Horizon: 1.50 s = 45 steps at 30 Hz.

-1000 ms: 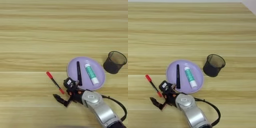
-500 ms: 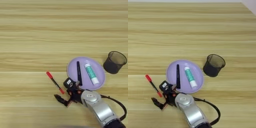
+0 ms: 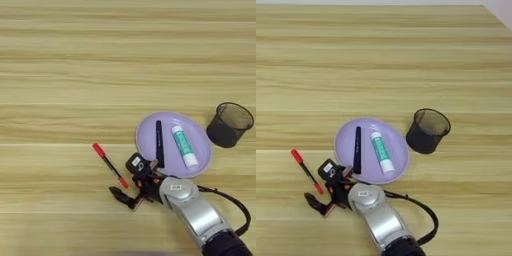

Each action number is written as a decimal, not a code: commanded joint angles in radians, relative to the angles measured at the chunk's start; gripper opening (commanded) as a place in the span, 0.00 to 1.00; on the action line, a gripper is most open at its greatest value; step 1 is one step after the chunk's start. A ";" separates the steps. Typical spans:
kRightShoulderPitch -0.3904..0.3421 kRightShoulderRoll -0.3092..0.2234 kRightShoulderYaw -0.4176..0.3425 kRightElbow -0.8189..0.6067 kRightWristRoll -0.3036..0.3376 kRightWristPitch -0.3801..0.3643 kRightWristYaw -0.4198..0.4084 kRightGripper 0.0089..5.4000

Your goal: Move the objects on the table

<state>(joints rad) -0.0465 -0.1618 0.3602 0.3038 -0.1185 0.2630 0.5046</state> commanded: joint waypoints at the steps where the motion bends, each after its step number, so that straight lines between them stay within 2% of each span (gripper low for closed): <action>1: -0.036 0.000 0.001 0.005 -0.013 -0.013 -0.014 1.00; 4: -0.037 0.003 0.006 0.022 -0.021 -0.012 -0.010 1.00; 13: -0.045 0.020 -0.009 0.051 0.013 0.051 0.025 1.00; 18: -0.051 0.017 0.007 0.064 -0.011 0.063 0.015 1.00; 21: -0.047 0.006 0.031 0.064 -0.047 0.044 0.000 1.00; 27: -0.046 -0.003 0.056 0.068 -0.074 0.029 -0.011 1.00; 34: -0.044 0.000 0.055 0.070 -0.056 0.052 0.004 1.00; 40: -0.048 0.012 0.033 0.077 -0.022 0.114 0.035 1.00; 45: -0.051 0.016 0.021 0.077 -0.017 0.124 0.032 1.00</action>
<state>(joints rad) -0.1098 -0.1384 0.3889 0.3536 -0.1366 0.3231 0.5437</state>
